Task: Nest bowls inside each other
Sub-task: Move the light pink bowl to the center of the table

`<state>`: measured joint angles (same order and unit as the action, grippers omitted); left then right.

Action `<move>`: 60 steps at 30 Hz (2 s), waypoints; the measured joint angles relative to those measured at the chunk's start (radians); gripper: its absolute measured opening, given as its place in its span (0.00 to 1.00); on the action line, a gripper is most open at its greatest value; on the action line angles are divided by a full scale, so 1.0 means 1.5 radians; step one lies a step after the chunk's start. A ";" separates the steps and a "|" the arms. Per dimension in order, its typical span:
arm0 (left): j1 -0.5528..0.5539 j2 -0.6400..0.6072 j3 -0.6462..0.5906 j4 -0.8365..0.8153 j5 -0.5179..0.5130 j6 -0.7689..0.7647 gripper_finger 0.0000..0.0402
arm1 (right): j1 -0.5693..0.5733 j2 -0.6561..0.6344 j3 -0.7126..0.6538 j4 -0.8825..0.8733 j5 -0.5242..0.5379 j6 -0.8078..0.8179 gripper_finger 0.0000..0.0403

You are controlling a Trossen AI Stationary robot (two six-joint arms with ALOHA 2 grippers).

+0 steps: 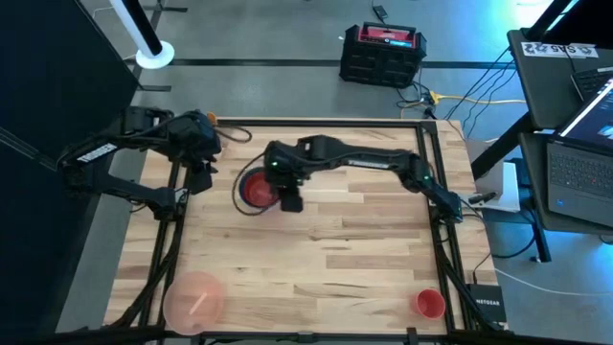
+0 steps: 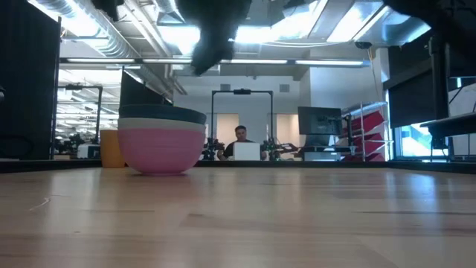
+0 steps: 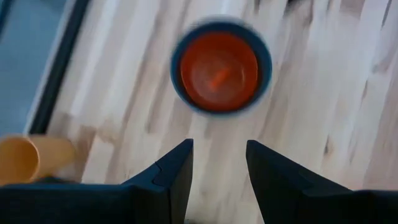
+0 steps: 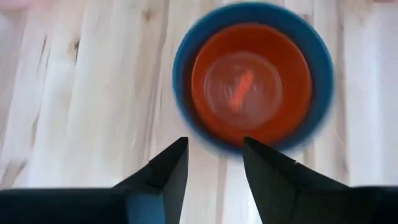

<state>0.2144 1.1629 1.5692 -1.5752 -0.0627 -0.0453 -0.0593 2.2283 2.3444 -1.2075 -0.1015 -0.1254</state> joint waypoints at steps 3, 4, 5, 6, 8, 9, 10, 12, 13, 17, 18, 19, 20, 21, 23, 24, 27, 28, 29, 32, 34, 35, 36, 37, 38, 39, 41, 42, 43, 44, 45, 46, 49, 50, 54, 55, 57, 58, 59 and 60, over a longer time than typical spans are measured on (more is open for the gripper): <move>-0.025 -0.007 -0.016 0.001 0.005 -0.015 0.33 | 0.024 -0.042 0.000 -0.052 0.049 -0.004 0.35; -0.035 -0.007 -0.017 0.001 0.012 -0.018 0.33 | 0.033 -0.056 0.000 -0.066 0.065 -0.003 0.35; -0.047 -0.008 -0.017 0.004 0.025 -0.020 0.33 | 0.042 -0.070 0.000 -0.080 0.083 0.002 0.35; -0.069 -0.007 -0.024 0.009 0.035 -0.031 0.33 | 0.053 -0.084 -0.001 -0.094 0.105 0.013 0.35; -0.126 -0.006 -0.048 0.025 0.044 -0.063 0.33 | 0.076 -0.119 -0.014 -0.112 0.153 0.049 0.35; -0.155 -0.006 -0.060 0.032 0.049 -0.080 0.33 | 0.088 -0.136 -0.021 -0.121 0.177 0.067 0.35; -0.183 -0.006 -0.072 0.040 0.053 -0.096 0.33 | 0.099 -0.154 -0.028 -0.129 0.201 0.086 0.35; -0.240 -0.005 -0.096 0.056 0.062 -0.128 0.33 | 0.123 -0.189 -0.041 -0.147 0.249 0.122 0.35; -0.269 -0.004 -0.108 0.064 0.067 -0.145 0.33 | 0.134 -0.206 -0.048 -0.155 0.273 0.140 0.35; -0.383 -0.003 -0.156 0.096 0.086 -0.210 0.33 | 0.181 -0.276 -0.075 -0.190 0.369 0.213 0.35; -0.412 -0.002 -0.168 0.104 0.090 -0.226 0.33 | 0.193 -0.293 -0.081 -0.199 0.393 0.232 0.35; -0.440 -0.002 -0.180 0.112 0.095 -0.242 0.33 | 0.204 -0.311 -0.088 -0.207 0.417 0.250 0.35; -0.469 -0.001 -0.192 0.120 0.099 -0.259 0.33 | 0.216 -0.328 -0.095 -0.216 0.441 0.268 0.35; -0.497 -0.001 -0.204 0.128 0.104 -0.275 0.33 | 0.228 -0.345 -0.102 -0.225 0.466 0.287 0.35; -0.553 0.000 -0.230 0.148 0.113 -0.309 0.33 | 0.251 -0.380 -0.115 -0.242 0.514 0.323 0.35; -0.573 0.000 -0.251 0.178 0.113 -0.329 0.33 | 0.265 -0.402 -0.136 -0.242 0.536 0.347 0.35; -0.613 0.004 -0.306 0.241 0.114 -0.391 0.33 | 0.301 -0.463 -0.209 -0.243 0.583 0.422 0.35; -0.623 0.009 -0.320 0.254 0.114 -0.408 0.33 | 0.312 -0.481 -0.237 -0.242 0.593 0.447 0.35; -0.632 0.014 -0.331 0.264 0.115 -0.420 0.33 | 0.322 -0.497 -0.264 -0.243 0.599 0.474 0.35; -0.644 0.033 -0.349 0.281 0.119 -0.432 0.33 | 0.344 -0.542 -0.341 -0.237 0.613 0.540 0.35; -0.647 0.047 -0.357 0.292 0.121 -0.433 0.33 | 0.355 -0.568 -0.387 -0.227 0.614 0.572 0.35; -0.648 0.054 -0.361 0.304 0.123 -0.433 0.33 | 0.360 -0.577 -0.407 -0.216 0.614 0.584 0.35; -0.649 0.062 -0.363 0.314 0.122 -0.433 0.33 | 0.364 -0.585 -0.424 -0.203 0.614 0.589 0.35; -0.650 0.071 -0.363 0.319 0.122 -0.431 0.33 | 0.365 -0.587 -0.428 -0.200 0.615 0.589 0.35; -0.651 0.080 -0.363 0.324 0.121 -0.430 0.33 | 0.366 -0.588 -0.431 -0.196 0.615 0.589 0.35; -0.652 0.089 -0.363 0.329 0.120 -0.428 0.33 | 0.367 -0.590 -0.434 -0.193 0.615 0.589 0.35; -0.654 0.107 -0.363 0.339 0.119 -0.425 0.33 | 0.368 -0.593 -0.441 -0.187 0.616 0.588 0.35; -0.655 0.116 -0.364 0.344 0.119 -0.423 0.33 | 0.369 -0.595 -0.444 -0.183 0.616 0.588 0.35; -0.656 0.125 -0.364 0.349 0.118 -0.422 0.33 | 0.370 -0.596 -0.447 -0.180 0.617 0.588 0.35; -0.658 0.134 -0.364 0.354 0.117 -0.420 0.33 | 0.370 -0.598 -0.450 -0.177 0.617 0.588 0.35; -0.659 0.143 -0.364 0.359 0.117 -0.419 0.33 | 0.371 -0.599 -0.454 -0.174 0.617 0.588 0.35; -0.660 0.152 -0.364 0.364 0.116 -0.417 0.33 | 0.372 -0.601 -0.457 -0.171 0.618 0.588 0.35; -0.663 0.178 -0.365 0.379 0.114 -0.413 0.33 | 0.374 -0.605 -0.467 -0.161 0.619 0.588 0.35; -0.664 0.187 -0.365 0.384 0.114 -0.411 0.33 | 0.375 -0.607 -0.470 -0.158 0.619 0.588 0.35; -0.667 0.213 -0.366 0.398 0.106 -0.407 0.33 | 0.377 -0.612 -0.480 -0.148 0.620 0.587 0.35; -0.666 0.213 -0.366 0.398 0.100 -0.407 0.33 | 0.377 -0.612 -0.480 -0.148 0.619 0.587 0.35; -0.666 0.213 -0.368 0.401 0.096 -0.407 0.33 | 0.377 -0.612 -0.480 -0.147 0.619 0.587 0.35; -0.666 0.213 -0.375 0.407 0.095 -0.406 0.33 | 0.377 -0.612 -0.480 -0.146 0.619 0.587 0.35; -0.666 0.213 -0.386 0.414 0.098 -0.407 0.33 | 0.377 -0.612 -0.480 -0.143 0.618 0.587 0.35; -0.666 0.213 -0.400 0.428 0.106 -0.407 0.33 | 0.377 -0.612 -0.480 -0.141 0.616 0.587 0.35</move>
<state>-0.7845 1.4830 0.9697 -0.9333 0.0966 -0.6556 0.5064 1.3109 1.6245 -1.4187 0.8221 0.7547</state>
